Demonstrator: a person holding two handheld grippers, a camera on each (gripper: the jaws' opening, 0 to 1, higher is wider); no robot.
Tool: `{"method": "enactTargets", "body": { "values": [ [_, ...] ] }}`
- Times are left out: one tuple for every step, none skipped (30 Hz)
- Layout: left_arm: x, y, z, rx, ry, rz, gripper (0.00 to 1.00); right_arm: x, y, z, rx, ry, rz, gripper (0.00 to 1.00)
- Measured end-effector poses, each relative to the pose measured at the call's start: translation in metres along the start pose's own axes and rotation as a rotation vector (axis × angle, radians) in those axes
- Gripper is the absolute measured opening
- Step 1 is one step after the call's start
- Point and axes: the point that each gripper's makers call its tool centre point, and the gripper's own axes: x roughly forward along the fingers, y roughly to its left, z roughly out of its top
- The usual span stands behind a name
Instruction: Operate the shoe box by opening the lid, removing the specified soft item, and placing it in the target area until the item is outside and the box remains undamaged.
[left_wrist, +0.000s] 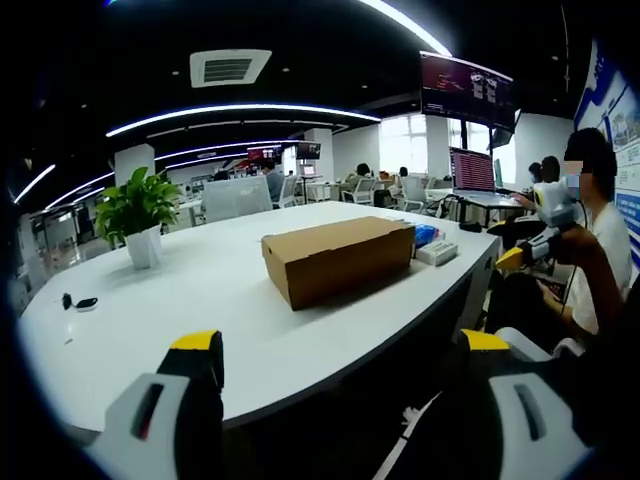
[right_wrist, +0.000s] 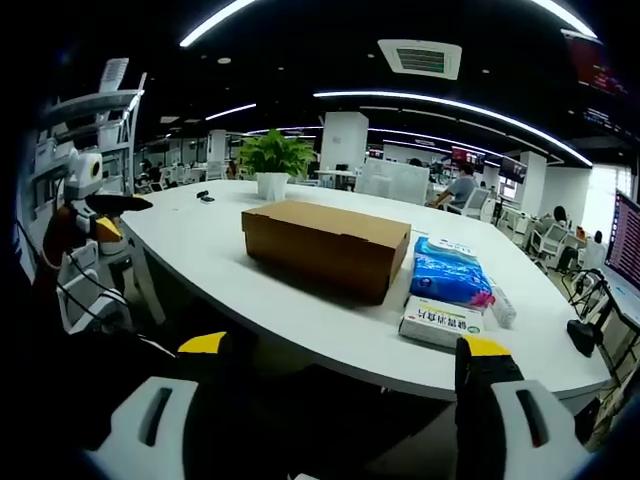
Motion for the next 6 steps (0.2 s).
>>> {"method": "enactTargets", "body": {
  "values": [
    [0.0001,0.0000,-0.0008,0.001,0.004,0.002,0.98,-0.0006,0.0002,0.0021,0.001,-0.006,0.003,0.94],
    [0.0004,-0.0007,-0.0009,0.002,0.004,0.002,0.98,-0.0008,0.0000,0.0028,0.002,-0.008,0.002,0.94],
    [0.0009,-0.0019,-0.0007,0.001,0.003,-0.001,0.98,-0.0009,-0.0002,0.0031,0.002,-0.008,0.001,0.94],
    [0.0016,-0.0038,-0.0005,0.001,0.002,-0.005,0.98,-0.0009,-0.0004,0.0031,0.001,-0.008,0.000,0.94],
    [0.0016,-0.0038,-0.0005,0.001,0.002,-0.005,0.98,-0.0009,-0.0004,0.0031,0.001,-0.008,0.000,0.94],
    [0.0016,-0.0038,-0.0005,0.001,0.002,-0.005,0.98,-0.0009,-0.0004,0.0031,0.001,-0.008,0.000,0.94]
  ]
}}
